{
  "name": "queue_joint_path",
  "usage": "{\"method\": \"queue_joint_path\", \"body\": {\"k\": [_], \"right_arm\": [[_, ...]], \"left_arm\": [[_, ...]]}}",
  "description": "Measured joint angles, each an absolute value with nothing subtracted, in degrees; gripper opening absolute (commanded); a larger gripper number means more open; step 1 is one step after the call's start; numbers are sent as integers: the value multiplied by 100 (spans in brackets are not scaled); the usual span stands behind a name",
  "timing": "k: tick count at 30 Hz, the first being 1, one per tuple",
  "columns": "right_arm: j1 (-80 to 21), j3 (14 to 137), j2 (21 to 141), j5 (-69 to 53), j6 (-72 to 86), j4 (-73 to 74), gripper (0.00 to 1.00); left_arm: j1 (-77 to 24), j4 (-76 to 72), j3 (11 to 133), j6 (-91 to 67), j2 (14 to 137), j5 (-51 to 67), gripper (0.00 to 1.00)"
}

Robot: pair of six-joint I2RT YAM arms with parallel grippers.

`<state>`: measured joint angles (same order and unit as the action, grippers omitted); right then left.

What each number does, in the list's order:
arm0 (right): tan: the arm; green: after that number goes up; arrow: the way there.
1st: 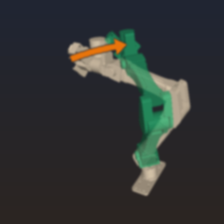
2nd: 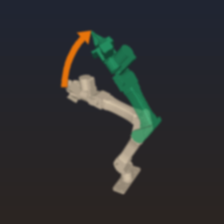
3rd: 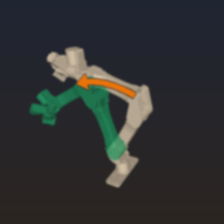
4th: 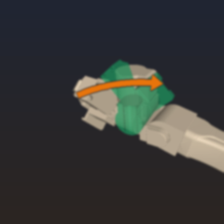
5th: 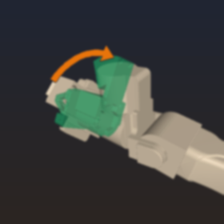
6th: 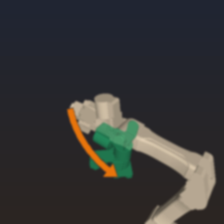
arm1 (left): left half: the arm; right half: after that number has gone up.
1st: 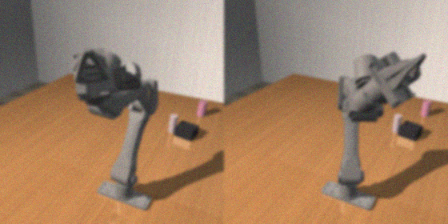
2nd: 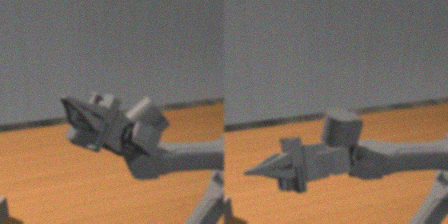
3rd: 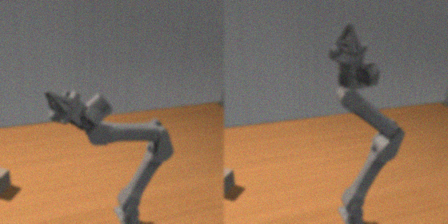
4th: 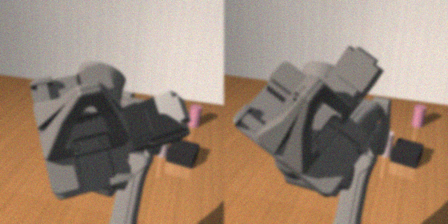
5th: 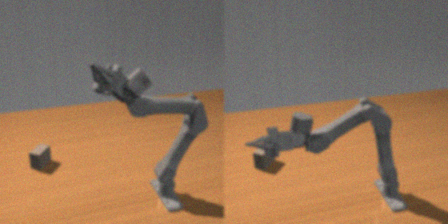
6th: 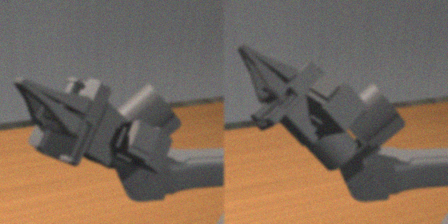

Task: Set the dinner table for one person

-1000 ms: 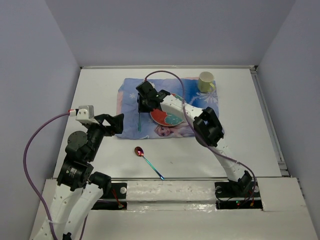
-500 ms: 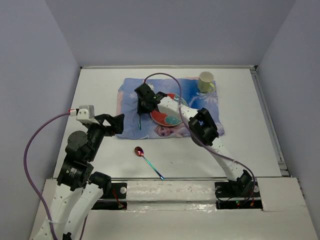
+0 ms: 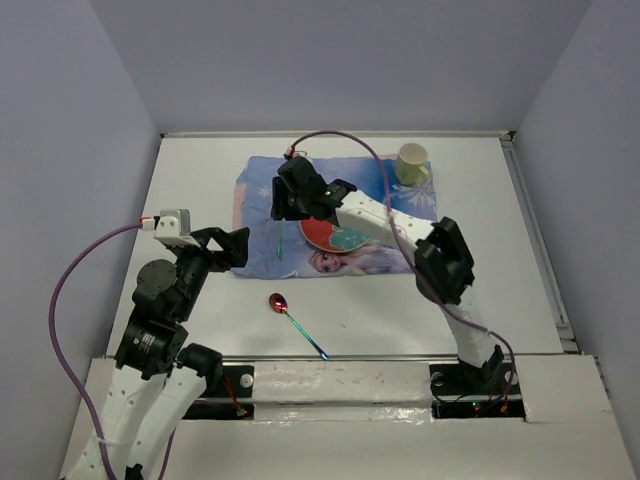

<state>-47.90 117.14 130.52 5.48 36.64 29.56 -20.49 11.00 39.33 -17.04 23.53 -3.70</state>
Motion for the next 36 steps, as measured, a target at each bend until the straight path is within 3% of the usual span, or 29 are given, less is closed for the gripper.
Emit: {"method": "queue_joint_path", "body": {"k": [8, 13, 17, 23, 24, 26, 27, 36], "right_arm": [[-6243, 7577, 9710, 454, 2921, 1173, 50], [-7185, 6326, 9664, 585, 2816, 1197, 50], [-7284, 6119, 10119, 753, 2825, 1424, 48], [-7286, 6451, 10580, 1050, 2805, 1310, 33], [-7293, 6545, 10669, 1081, 2797, 1295, 24], [-7314, 6661, 10783, 1157, 2783, 1273, 17], [-7328, 6718, 10842, 1229, 2783, 1282, 1], [-7437, 6845, 10816, 1723, 2762, 1463, 0]], "left_arm": [[-2049, 1100, 3933, -1704, 2346, -366, 98], [-2005, 1096, 3933, -1702, 2344, -340, 98], [-1918, 1096, 3933, -1704, 2344, -329, 98], [-1861, 1094, 3933, -1704, 2344, -327, 98], [-1855, 1094, 3933, -1704, 2346, -327, 98], [-1839, 1094, 3933, -1704, 2346, -322, 98], [-1835, 1094, 3933, -1704, 2346, -318, 98], [-1817, 1087, 3933, -1702, 2346, -305, 98]]}}
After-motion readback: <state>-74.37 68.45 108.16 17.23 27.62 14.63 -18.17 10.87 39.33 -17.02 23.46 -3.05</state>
